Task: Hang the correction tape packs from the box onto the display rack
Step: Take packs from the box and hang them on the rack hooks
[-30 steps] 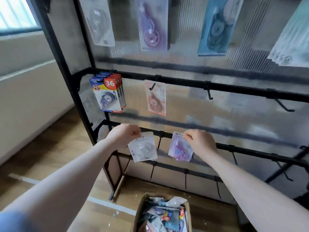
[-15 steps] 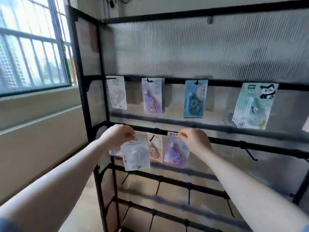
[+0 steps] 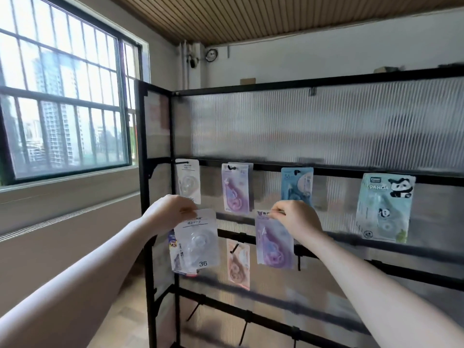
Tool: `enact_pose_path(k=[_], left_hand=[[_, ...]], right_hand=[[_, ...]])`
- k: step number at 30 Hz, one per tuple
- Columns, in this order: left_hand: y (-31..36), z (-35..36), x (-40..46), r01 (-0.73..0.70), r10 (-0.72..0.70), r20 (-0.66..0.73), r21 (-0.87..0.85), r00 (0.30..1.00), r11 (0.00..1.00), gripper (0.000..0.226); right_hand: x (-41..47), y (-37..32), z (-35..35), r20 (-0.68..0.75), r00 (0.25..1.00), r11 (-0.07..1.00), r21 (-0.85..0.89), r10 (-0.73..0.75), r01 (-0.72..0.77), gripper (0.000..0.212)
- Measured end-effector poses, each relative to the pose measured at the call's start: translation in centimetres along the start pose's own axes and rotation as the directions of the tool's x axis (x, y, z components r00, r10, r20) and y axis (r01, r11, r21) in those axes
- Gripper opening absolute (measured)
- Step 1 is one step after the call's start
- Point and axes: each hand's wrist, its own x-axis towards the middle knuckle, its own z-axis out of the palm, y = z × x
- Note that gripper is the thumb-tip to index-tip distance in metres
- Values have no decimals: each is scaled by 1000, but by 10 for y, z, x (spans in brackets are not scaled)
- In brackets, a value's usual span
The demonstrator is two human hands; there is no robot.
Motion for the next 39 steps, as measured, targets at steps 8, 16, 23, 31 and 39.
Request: enact_pose_path(k=[8,16,23,31,39], left_hand=[[-34,-20,30,-41,42,-34,33,999,999,11],[-83,-44,85,-138,139,-41,10,990,990,15],[-107,-50,117,-206,203,-57,-60,978,977,7],[-107,-42,118,-207,203,-47,-86,978,975,5],[-112,-37,118,-184,182,-34,-68,983,981,7]], right_hand=[[42,-33,9,-97,993,998,8,-65,66,17],[92,-73,22,-263,962,990,95,-78,106,14],[115,-87,19,-347,938,980,175,-23,89,16],[128,-87,26,-244,969,991,118,-29,59,18],[144,-82,43,-147,985,996,3,-91,93,23]])
